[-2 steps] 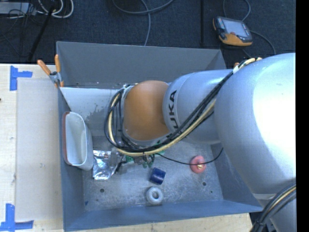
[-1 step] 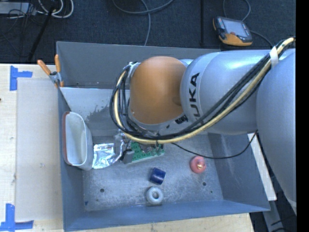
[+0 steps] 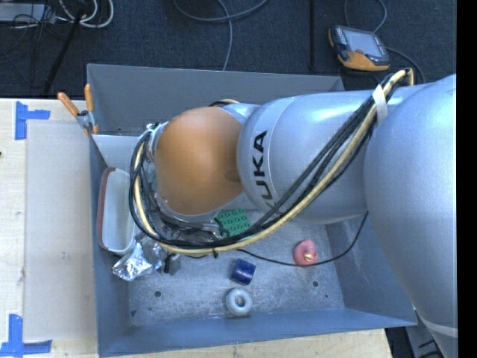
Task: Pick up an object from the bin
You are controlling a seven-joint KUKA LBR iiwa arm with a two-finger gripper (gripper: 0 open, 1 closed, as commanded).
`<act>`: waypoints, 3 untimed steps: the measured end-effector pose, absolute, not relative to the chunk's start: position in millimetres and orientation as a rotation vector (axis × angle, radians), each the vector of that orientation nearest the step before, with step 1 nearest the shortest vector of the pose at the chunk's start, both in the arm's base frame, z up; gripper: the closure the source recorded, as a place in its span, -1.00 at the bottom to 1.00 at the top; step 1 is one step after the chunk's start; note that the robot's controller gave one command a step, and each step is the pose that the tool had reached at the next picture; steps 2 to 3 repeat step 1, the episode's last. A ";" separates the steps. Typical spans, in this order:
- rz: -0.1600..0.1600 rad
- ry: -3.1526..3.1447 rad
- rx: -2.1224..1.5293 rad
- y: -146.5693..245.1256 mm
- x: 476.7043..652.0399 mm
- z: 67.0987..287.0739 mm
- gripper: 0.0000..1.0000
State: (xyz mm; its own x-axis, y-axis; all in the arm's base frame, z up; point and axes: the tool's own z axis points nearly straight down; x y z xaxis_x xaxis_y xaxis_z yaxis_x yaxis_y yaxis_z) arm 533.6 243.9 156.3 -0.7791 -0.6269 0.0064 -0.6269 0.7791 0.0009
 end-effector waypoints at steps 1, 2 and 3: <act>0.000 -2.963 1.052 223.3 511.9 204.9 1.00; 0.000 -2.963 1.052 223.3 511.9 204.9 1.00; 0.000 -2.963 1.052 223.3 511.9 204.9 1.00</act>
Offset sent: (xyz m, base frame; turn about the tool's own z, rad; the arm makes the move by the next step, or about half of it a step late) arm -0.0217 -0.0204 0.0464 -0.0083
